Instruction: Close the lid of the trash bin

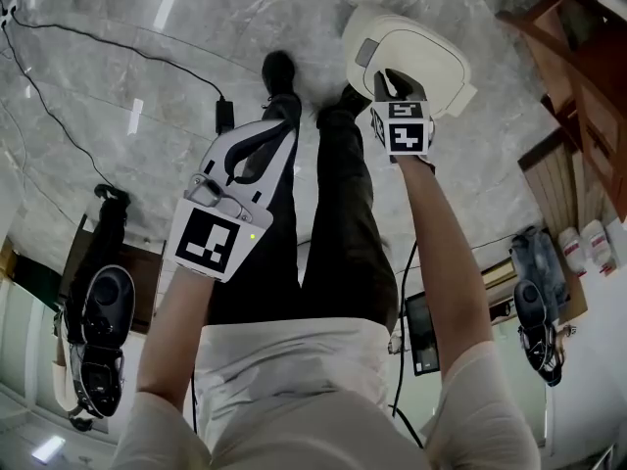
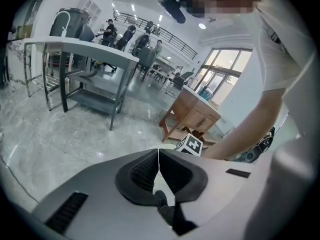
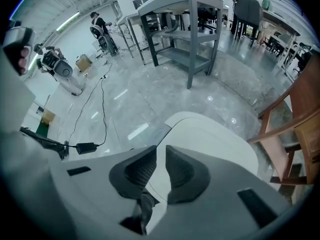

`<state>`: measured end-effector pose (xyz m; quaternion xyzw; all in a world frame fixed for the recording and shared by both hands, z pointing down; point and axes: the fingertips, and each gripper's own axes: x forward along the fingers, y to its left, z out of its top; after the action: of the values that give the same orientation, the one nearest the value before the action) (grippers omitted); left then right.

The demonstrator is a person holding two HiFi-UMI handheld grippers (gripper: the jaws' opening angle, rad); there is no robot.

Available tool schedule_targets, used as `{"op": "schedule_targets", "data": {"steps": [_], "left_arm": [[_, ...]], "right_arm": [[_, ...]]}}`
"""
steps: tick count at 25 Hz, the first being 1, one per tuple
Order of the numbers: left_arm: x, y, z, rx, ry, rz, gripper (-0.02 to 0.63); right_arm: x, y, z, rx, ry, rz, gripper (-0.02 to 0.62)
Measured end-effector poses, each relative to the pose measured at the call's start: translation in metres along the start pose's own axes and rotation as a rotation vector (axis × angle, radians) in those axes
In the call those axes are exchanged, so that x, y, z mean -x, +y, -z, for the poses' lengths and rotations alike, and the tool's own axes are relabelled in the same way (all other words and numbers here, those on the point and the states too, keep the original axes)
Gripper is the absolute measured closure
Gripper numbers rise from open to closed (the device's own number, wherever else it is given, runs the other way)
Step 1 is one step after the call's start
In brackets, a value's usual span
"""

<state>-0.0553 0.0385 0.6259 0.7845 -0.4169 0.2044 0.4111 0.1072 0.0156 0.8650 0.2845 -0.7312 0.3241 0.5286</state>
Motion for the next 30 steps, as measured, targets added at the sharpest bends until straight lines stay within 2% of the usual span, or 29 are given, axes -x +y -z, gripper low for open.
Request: {"op": "schedule_targets", "data": {"steps": [11,22,30], "left_arm": [[0.039,-0.013,-0.032,-0.122,-0.02,0.017,0.588],[0.1,-0.039,-0.07,-0.173,-0.046,0.021,0.588],[0.132,-0.057,-0.107,-0.206,-0.091,0.072,0.588]], "right_arm": [[0.093,0.016,-0.046,-0.018,-0.122,0.054,0.543],[0.205,0.042,-0.073,-0.034,-0.223,0.091,0.551],[0.291,0.057,-0.083,-0.121,-0.349,0.141,0.558]]}}
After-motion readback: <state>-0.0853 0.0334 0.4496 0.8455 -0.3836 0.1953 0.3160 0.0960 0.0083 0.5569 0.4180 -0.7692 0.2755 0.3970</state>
